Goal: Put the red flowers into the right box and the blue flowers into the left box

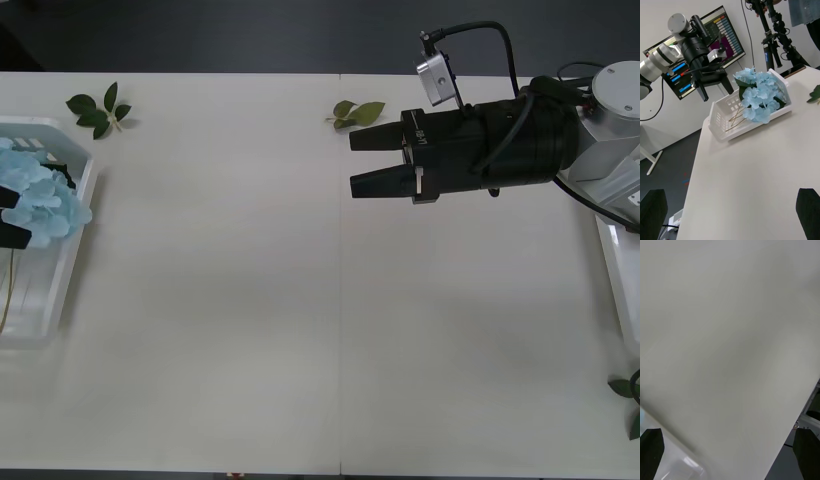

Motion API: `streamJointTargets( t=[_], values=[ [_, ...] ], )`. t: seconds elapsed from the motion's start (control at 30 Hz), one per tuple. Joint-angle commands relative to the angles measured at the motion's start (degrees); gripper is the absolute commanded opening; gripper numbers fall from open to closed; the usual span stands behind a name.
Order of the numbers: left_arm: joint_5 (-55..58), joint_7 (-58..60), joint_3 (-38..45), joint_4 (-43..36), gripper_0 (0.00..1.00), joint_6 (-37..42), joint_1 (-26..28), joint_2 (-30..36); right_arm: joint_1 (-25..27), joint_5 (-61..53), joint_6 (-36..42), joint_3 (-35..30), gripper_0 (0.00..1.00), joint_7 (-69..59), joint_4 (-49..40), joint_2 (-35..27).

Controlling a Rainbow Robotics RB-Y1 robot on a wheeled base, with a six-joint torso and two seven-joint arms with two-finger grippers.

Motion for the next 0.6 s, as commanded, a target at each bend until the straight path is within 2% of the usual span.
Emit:
streamJointTargets(
  t=[0.03,0.3,0.6],
  values=[
    [7.43,-7.05,-3.65,-1.03,1.0,-3.25,-3.45,-0.14,-0.14,-0.33,-0.1,-0.3,1.0,0.54,-1.52,0.22],
    [18.24,-19.18,-12.0,-1.21,1.0,-8.35,-7.93,-0.05,-0.14,-0.33,-0.1,-0.3,1.0,0.54,-1.52,0.22],
    [21.94,-19.41,-21.23,-3.14,1.0,-12.3,-12.59,1.0,-0.14,-0.33,-0.1,-0.3,1.0,0.54,-1.52,0.22]
  ],
)
